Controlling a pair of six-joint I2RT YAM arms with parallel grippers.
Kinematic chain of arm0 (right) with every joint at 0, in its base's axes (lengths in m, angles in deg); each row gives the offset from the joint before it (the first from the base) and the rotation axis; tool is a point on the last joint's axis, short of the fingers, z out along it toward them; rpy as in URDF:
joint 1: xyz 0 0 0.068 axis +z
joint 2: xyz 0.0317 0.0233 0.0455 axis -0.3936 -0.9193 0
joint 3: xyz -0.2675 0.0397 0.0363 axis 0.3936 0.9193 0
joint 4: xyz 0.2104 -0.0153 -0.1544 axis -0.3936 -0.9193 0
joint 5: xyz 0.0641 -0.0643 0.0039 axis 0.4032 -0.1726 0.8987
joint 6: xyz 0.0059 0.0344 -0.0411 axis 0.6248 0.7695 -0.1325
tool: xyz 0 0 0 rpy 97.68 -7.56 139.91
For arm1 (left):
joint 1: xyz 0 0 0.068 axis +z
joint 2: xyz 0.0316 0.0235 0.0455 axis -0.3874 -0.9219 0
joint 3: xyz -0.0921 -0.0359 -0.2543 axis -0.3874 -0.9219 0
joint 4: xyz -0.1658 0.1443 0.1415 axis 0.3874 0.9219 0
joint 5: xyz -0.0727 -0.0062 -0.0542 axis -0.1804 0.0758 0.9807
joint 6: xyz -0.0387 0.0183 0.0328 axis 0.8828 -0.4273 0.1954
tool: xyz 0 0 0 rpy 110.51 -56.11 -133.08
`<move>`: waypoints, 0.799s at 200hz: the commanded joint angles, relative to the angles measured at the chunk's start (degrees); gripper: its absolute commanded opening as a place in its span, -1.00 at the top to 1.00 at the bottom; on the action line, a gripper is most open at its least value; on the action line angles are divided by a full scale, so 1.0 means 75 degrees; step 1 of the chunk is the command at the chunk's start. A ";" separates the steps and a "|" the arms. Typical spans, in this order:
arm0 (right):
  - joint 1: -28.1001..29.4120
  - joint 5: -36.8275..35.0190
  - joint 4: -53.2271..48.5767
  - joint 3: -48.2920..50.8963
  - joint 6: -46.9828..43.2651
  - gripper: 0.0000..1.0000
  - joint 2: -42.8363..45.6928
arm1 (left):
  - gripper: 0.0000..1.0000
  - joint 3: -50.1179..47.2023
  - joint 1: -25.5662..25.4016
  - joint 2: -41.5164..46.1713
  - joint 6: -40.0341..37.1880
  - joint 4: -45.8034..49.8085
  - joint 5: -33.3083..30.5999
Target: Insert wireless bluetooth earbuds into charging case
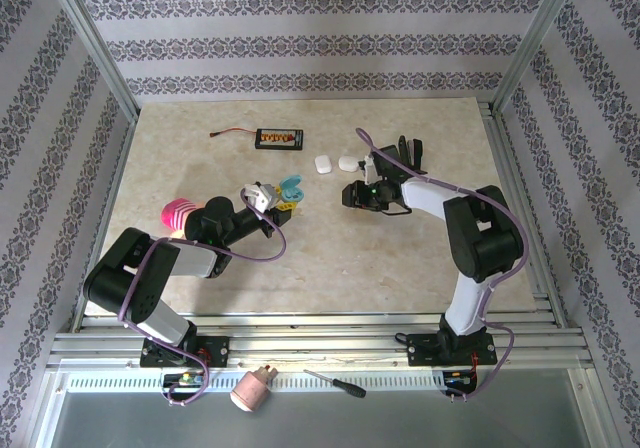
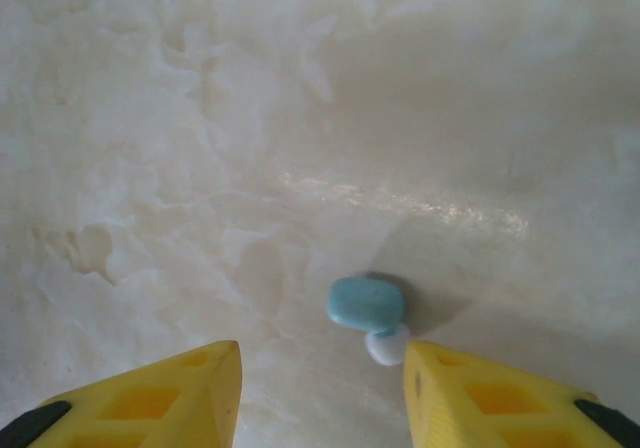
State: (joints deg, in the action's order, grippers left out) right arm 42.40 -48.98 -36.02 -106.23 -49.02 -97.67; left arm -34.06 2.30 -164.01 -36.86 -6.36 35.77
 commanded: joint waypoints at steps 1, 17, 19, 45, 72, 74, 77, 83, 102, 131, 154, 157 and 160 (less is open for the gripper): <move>-0.0078 -0.0078 -0.0237 -0.0272 -0.0284 0.06 0.0041 | 0.42 0.0158 0.0089 0.0034 0.0141 -0.0098 0.0145; -0.0093 -0.0041 -0.0395 -0.0502 -0.0577 0.06 -0.0097 | 0.42 0.0146 0.0095 0.0060 0.0127 -0.0080 0.0130; -0.0097 -0.0028 -0.0429 -0.0533 -0.0621 0.06 -0.0116 | 0.43 0.0143 0.0089 0.0063 0.0120 -0.0081 0.0122; -0.0203 0.0116 -0.0788 -0.0980 -0.1309 0.04 -0.0450 | 0.42 0.0141 0.0089 0.0143 0.0048 0.0067 0.0098; -0.0338 0.0611 -0.1208 -0.1538 -0.1760 0.01 -0.0986 | 0.42 0.0153 0.0094 0.0150 0.0027 0.0107 0.0087; -0.0340 0.0630 -0.1227 -0.1572 -0.1769 0.01 -0.1021 | 0.42 0.0162 0.0095 0.0156 0.0025 0.0112 0.0085; -0.0347 0.0671 -0.1249 -0.1616 -0.1798 0.01 -0.1071 | 0.42 0.0154 0.0095 0.0158 0.0024 0.0113 0.0072; -0.0352 0.0734 -0.1304 -0.1699 -0.1842 0.01 -0.1153 | 0.42 0.0168 0.0091 0.0148 0.0024 0.0122 0.0084; -0.0360 0.0916 -0.1370 -0.1894 -0.1978 0.01 -0.1383 | 0.42 0.0199 0.0095 0.0157 0.0042 0.0137 0.0092; -0.0382 0.1040 -0.1633 -0.2050 -0.2047 0.01 -0.1596 | 0.43 0.0223 0.0095 0.0191 0.0014 0.0270 0.0110; -0.0395 0.1175 -0.1659 -0.1840 -0.2050 0.01 -0.1473 | 0.43 0.0227 0.0095 0.0239 -0.0046 0.0371 0.0067; -0.0392 0.1175 -0.1657 -0.1809 -0.2053 0.01 -0.1447 | 0.42 0.0225 0.0095 0.0241 -0.0055 0.0373 0.0073; -0.0395 0.1162 -0.1656 -0.1774 -0.2055 0.01 -0.1429 | 0.42 0.0228 0.0095 0.0230 -0.0059 0.0371 0.0059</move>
State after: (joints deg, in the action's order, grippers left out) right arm 39.78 -42.51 -46.79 -119.96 -62.72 -109.08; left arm -33.80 2.30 -164.01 -36.88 -4.41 35.75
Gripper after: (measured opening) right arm 0.497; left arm 0.333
